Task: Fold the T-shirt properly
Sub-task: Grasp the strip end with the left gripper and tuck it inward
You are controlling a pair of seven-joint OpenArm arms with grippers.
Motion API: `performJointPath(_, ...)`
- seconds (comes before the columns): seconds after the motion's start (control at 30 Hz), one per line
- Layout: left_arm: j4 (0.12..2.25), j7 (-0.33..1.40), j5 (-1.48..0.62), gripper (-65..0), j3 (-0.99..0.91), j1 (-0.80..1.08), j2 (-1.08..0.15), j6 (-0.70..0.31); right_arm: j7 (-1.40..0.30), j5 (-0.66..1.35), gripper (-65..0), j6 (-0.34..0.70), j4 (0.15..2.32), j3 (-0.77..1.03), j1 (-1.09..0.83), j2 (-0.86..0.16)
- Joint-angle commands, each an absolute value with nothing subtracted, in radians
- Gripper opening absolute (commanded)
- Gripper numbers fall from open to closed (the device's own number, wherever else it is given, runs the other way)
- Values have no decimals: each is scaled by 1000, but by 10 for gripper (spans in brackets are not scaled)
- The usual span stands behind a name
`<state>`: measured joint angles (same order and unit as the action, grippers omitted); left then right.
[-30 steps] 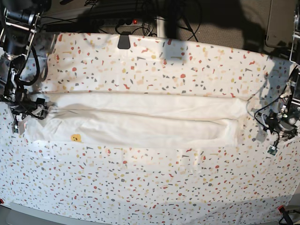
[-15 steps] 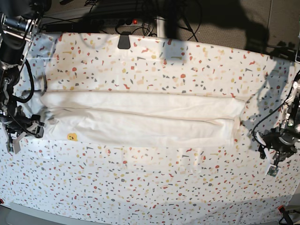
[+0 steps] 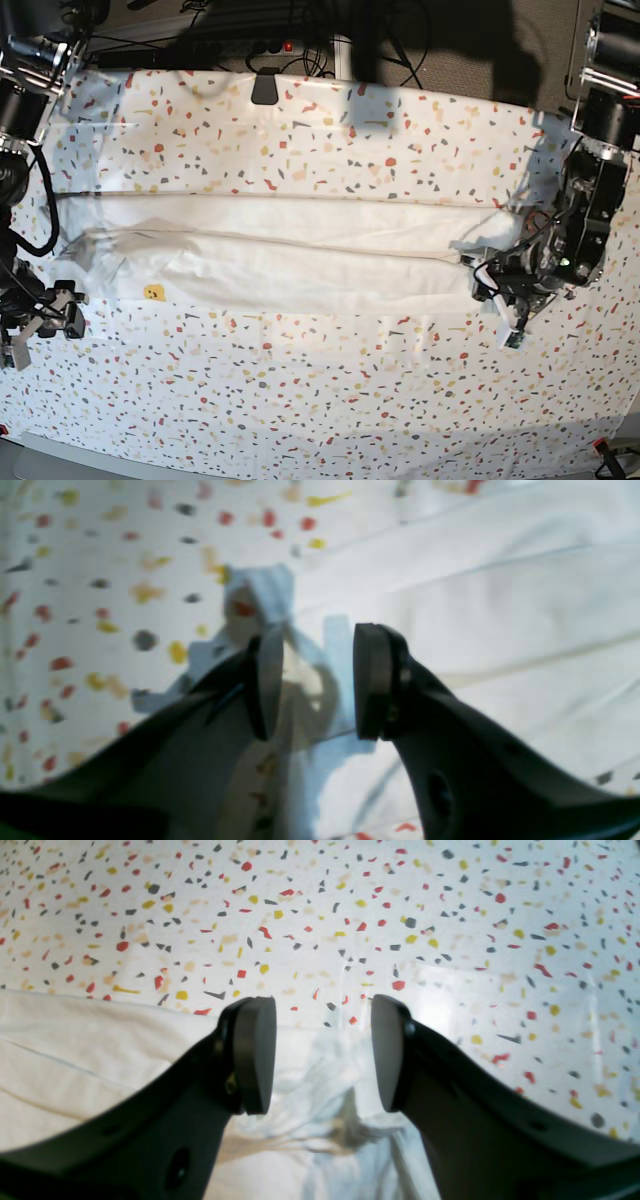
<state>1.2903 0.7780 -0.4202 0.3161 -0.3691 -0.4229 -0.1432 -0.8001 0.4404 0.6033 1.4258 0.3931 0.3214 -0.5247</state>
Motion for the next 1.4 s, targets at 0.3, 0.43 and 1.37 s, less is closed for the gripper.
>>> performJointPath(0.3,1302,788,-313,-422,307,-399,-427,-100,-852,481,-346,669,1460,447,343,-545)
performJointPath(0.43,1302,793,-327,-422,307,-399,-427,-83,-870,547,-346,684,1486,447,313,-545)
performJointPath(1.37,1301,838,-374,-422,307,-398,-384,-87,-966,666,-346,681,1678,448,277,-513)
